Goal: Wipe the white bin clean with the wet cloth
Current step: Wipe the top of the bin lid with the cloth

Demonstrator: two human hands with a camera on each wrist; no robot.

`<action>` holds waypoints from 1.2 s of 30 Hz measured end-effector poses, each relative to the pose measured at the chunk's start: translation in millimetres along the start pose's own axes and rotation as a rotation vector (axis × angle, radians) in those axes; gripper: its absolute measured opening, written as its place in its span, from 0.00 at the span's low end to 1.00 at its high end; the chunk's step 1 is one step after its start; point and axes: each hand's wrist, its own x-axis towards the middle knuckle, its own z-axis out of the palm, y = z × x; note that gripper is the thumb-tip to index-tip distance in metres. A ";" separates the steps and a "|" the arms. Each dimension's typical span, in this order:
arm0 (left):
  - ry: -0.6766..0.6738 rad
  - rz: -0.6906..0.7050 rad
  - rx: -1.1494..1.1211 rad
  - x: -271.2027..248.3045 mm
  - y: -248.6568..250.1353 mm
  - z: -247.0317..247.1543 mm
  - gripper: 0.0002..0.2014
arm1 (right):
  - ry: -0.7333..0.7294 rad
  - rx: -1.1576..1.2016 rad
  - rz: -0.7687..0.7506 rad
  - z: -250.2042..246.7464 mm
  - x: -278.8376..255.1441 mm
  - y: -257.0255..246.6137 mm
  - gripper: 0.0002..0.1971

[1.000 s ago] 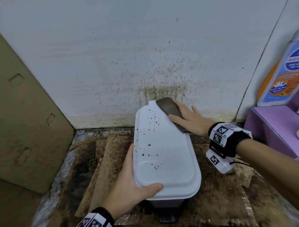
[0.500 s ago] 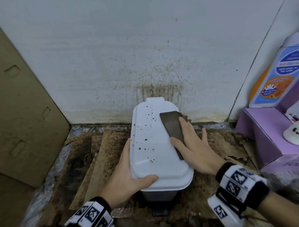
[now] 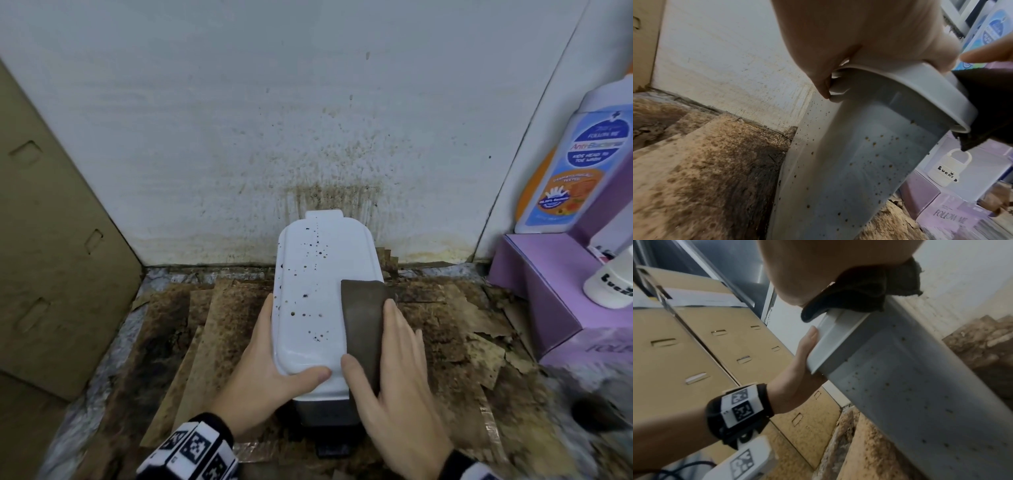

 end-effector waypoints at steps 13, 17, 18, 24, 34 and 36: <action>0.011 -0.010 -0.021 -1.1 2.8 0.9 0.53 | -0.155 0.054 -0.025 -22.4 44.4 16.4 0.42; 0.013 -0.010 -0.025 -1.1 1.7 1.3 0.54 | -0.053 0.009 -0.078 -14.2 28.0 15.2 0.44; 0.013 -0.009 -0.020 -0.8 1.1 1.0 0.54 | -0.032 0.000 -0.086 -11.9 21.9 14.1 0.46; 0.000 0.022 -0.003 -0.3 0.9 0.4 0.55 | 0.010 -0.025 -0.097 -1.8 -11.3 11.8 0.47; -0.001 0.018 0.020 0.1 2.9 -1.6 0.53 | -0.118 -0.048 -0.033 -15.3 27.0 9.1 0.41; -0.003 0.019 0.016 0.3 3.5 -1.5 0.54 | -0.195 -0.072 -0.008 -23.0 42.9 7.9 0.39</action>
